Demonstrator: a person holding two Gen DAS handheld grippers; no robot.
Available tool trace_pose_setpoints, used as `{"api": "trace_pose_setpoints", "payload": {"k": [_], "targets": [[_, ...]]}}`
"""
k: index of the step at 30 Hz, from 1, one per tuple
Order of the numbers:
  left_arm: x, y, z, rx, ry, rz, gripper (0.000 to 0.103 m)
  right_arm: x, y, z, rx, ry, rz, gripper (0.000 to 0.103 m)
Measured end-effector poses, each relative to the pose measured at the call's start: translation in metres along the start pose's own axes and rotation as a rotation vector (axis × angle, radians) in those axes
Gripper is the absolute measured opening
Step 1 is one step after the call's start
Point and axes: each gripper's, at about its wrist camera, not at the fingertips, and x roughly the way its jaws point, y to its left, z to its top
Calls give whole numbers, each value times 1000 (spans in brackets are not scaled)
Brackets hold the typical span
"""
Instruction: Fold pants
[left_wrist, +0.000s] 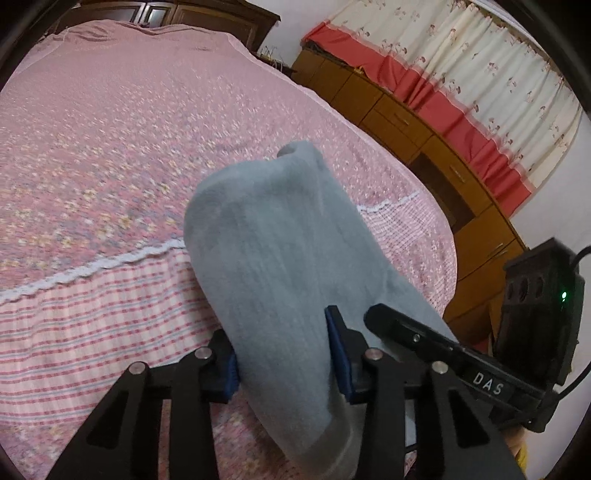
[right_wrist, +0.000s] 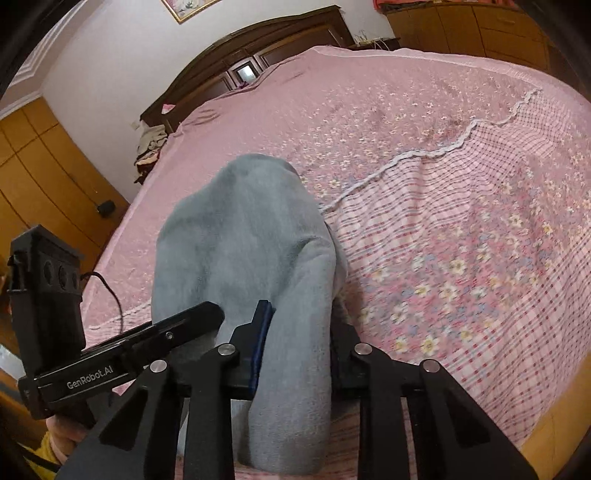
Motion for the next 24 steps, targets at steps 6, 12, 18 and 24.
{"api": "trace_pose_setpoints", "payload": {"k": [6, 12, 18, 24], "targets": [[-40, 14, 7, 18, -56, 22, 39, 2, 34, -5, -26, -8, 37, 26], [-85, 35, 9, 6, -116, 70, 39, 13, 75, 1, -84, -8, 96, 26], [-122, 66, 9, -23, -159, 134, 39, 37, 115, -1, -142, 37, 159, 26], [-145, 100, 4, -53, -166, 205, 39, 68, 153, -9, -184, 89, 210, 26]]}}
